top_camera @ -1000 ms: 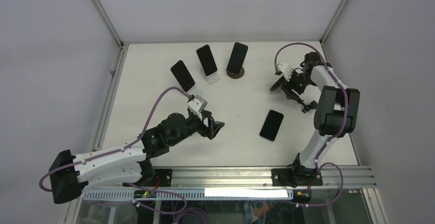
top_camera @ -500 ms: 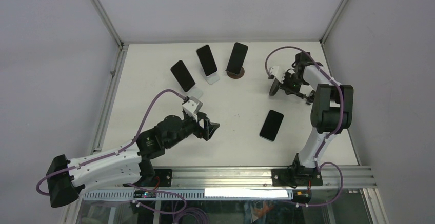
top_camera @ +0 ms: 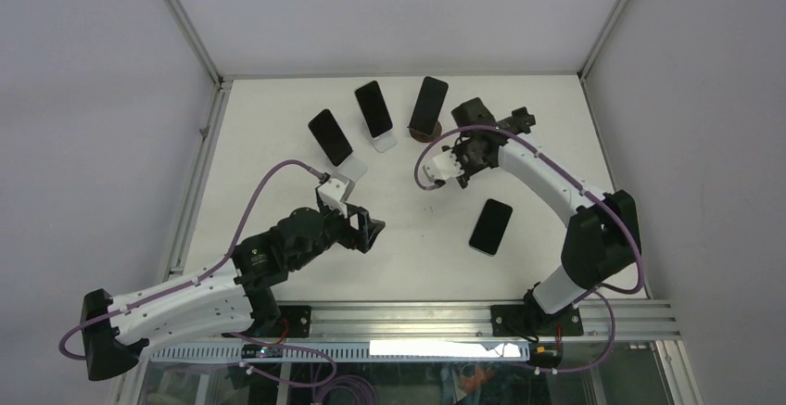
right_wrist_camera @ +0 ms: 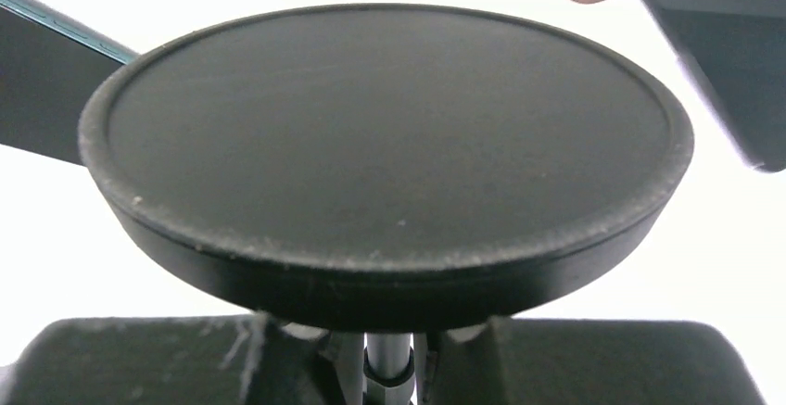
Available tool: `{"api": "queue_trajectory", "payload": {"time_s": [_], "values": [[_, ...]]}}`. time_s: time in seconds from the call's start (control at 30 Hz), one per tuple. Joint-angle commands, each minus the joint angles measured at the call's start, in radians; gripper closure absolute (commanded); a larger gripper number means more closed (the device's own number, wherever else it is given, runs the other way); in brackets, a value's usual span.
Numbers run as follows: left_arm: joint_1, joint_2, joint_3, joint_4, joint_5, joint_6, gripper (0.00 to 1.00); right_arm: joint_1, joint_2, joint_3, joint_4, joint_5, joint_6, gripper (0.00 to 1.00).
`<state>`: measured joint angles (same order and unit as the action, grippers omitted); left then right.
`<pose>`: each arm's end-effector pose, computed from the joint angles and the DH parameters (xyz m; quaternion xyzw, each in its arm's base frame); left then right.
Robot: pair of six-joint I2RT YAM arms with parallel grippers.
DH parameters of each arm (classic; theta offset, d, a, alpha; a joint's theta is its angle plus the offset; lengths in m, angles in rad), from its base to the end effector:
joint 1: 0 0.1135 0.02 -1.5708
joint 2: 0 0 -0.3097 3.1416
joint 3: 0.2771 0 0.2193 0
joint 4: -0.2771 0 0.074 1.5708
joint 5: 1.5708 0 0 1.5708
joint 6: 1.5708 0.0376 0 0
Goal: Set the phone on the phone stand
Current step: Move the phone stand to the center of the board.
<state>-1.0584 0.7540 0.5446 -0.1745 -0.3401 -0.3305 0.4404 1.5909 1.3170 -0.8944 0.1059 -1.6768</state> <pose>0.0671 -0.0937 0.2994 0.2024 0.7972 -0.2449 0.5133 0.2633 0.1197 0.3214 -0.8477 0.4888 -0.1580 0.1326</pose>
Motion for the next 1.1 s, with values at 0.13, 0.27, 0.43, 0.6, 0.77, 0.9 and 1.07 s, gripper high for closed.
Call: {"api": "queue_trajectory", "payload": {"time_s": [0.13, 0.27, 0.43, 0.6, 0.77, 0.9, 1.07], "values": [[0.011, -0.112, 0.061, -0.123, -0.088, -0.036, 0.24, 0.216, -0.044, -0.032, -0.044, 0.483, 0.024, 1.0], [0.011, -0.146, 0.047, -0.137, -0.102, -0.047, 0.24, 0.288, 0.042, -0.007, -0.092, 0.614, 0.158, 1.0], [0.011, -0.154, 0.03, -0.137, -0.087, -0.073, 0.25, 0.331, 0.167, 0.04, -0.168, 0.714, 0.323, 1.0], [0.011, -0.157, 0.017, -0.137, -0.085, -0.085, 0.25, 0.359, 0.22, 0.044, -0.203, 0.729, 0.382, 0.98], [0.011, -0.151, 0.02, -0.133, -0.087, -0.084, 0.24, 0.396, 0.255, 0.037, -0.209, 0.734, 0.401, 0.95], [0.011, -0.149, 0.014, -0.125, -0.08, -0.096, 0.25, 0.426, 0.296, 0.041, -0.212, 0.744, 0.42, 0.88], [0.011, -0.154, 0.0, -0.117, -0.071, -0.114, 0.25, 0.48, 0.351, 0.047, -0.22, 0.754, 0.423, 0.78]]}}
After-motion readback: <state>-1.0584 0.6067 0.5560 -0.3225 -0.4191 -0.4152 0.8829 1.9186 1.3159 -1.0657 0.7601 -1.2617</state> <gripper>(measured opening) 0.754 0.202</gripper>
